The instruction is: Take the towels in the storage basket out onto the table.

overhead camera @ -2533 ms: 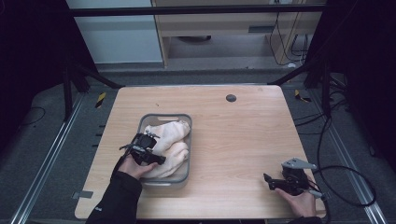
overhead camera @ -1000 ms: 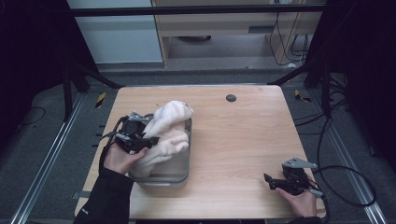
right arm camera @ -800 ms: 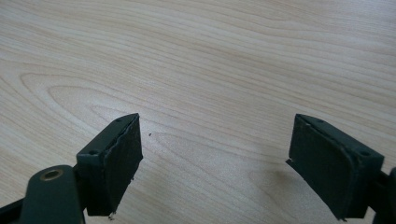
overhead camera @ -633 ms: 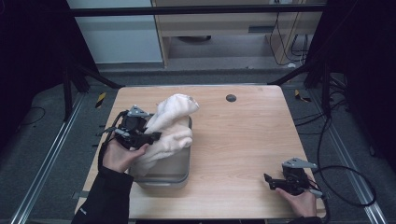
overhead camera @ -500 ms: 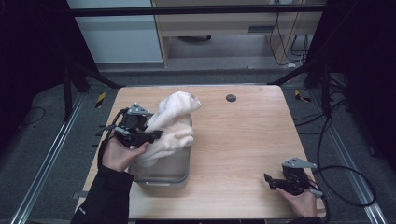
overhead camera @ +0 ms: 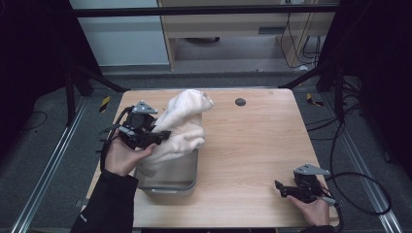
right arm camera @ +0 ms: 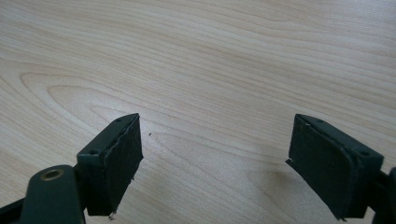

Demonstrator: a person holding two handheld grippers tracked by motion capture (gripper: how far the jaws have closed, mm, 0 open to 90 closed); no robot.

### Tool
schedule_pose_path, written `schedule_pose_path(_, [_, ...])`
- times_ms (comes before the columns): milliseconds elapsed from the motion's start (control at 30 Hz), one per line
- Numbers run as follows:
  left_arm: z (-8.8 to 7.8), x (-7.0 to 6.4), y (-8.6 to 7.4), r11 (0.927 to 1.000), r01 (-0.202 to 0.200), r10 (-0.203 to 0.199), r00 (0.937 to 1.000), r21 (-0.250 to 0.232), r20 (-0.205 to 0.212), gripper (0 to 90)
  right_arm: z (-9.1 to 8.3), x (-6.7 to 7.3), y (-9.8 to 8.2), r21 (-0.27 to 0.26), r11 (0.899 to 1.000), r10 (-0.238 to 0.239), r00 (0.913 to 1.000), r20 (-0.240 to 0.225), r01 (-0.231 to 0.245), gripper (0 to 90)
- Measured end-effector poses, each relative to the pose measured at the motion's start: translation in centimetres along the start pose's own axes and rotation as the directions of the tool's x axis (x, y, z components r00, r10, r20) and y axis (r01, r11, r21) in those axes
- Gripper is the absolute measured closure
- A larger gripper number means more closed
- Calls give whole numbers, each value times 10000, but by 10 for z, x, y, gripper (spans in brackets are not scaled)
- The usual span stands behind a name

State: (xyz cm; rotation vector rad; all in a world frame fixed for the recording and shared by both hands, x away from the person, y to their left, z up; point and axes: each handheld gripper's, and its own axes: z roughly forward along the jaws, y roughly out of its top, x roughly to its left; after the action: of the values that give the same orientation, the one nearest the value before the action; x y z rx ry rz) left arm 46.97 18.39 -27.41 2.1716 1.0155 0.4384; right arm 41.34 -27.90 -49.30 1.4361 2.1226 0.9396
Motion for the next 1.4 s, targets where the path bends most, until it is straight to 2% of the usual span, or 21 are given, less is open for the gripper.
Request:
schedule_pose_path(433, [-7, -8, 13, 9997, -253, 253, 9995, -34, 203, 676, -1, -1, 0, -4, 10000, -1, 10000, 34, 1, 172])
schedule_pose_path(600, [-10, -12, 19, 9989, -472, 471, 9984, 9, 315, 676, -1, -1, 0, 1, 10000, -10, 10000, 36, 10, 172])
schedule_pose_path(900, [-17, -27, 36, 9961, -870, 875, 9952, -115, 444, 676, -1, -1, 1, -16, 10000, 25, 10000, 1, -25, 171])
schedule_pose_path(1400, [-14, -51, 56, 9905, -1370, 1377, 9885, -148, 631, 676, -2, -3, 1, -105, 9999, -29, 10000, 58, 29, 168])
